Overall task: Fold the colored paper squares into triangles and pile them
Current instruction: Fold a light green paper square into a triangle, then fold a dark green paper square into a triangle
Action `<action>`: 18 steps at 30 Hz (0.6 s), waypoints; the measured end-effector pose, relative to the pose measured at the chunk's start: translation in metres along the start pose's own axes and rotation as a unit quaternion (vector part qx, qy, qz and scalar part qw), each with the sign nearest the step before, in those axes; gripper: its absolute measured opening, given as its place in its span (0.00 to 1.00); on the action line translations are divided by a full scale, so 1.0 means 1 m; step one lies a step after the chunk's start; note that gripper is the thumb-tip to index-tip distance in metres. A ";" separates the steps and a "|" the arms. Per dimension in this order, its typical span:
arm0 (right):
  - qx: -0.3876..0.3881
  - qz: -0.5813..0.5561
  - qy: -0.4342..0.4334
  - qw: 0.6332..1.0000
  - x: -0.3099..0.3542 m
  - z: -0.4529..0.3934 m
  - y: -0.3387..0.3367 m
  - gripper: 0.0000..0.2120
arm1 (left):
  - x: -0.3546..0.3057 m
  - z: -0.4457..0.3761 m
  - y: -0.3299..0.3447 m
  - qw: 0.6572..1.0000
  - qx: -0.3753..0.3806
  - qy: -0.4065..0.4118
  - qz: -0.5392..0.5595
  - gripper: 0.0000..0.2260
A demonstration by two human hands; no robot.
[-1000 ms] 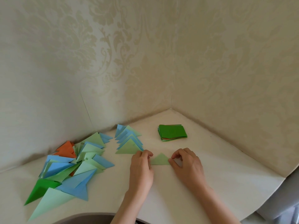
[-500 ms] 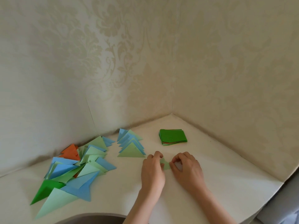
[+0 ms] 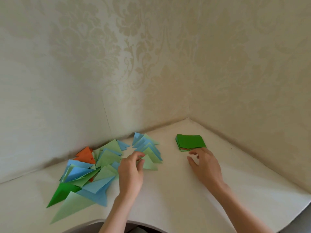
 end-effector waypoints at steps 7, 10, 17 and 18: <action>0.032 0.061 -0.067 0.995 0.005 -0.030 0.029 0.23 | 0.012 -0.008 0.015 1.000 0.012 -0.026 -0.002 0.05; 0.025 0.088 -0.072 0.993 0.003 -0.032 0.039 0.20 | 0.011 -0.014 0.021 1.000 0.006 -0.021 -0.014 0.05; -0.048 0.083 -0.079 0.992 0.004 -0.032 0.044 0.01 | 0.022 -0.009 0.035 0.997 0.000 0.001 -0.078 0.05; -0.052 0.082 -0.083 0.992 0.004 -0.031 0.044 0.03 | 0.023 -0.010 0.037 0.997 0.004 -0.001 -0.081 0.05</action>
Point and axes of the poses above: each hand's wrist, its own z-axis away from the middle knuckle, its own y-axis out of the palm, x = y × z, the point moved 3 cm from there along -z, towards the middle knuckle, and after that the axes turned 9 degrees about -x, right-handed, at the moved point
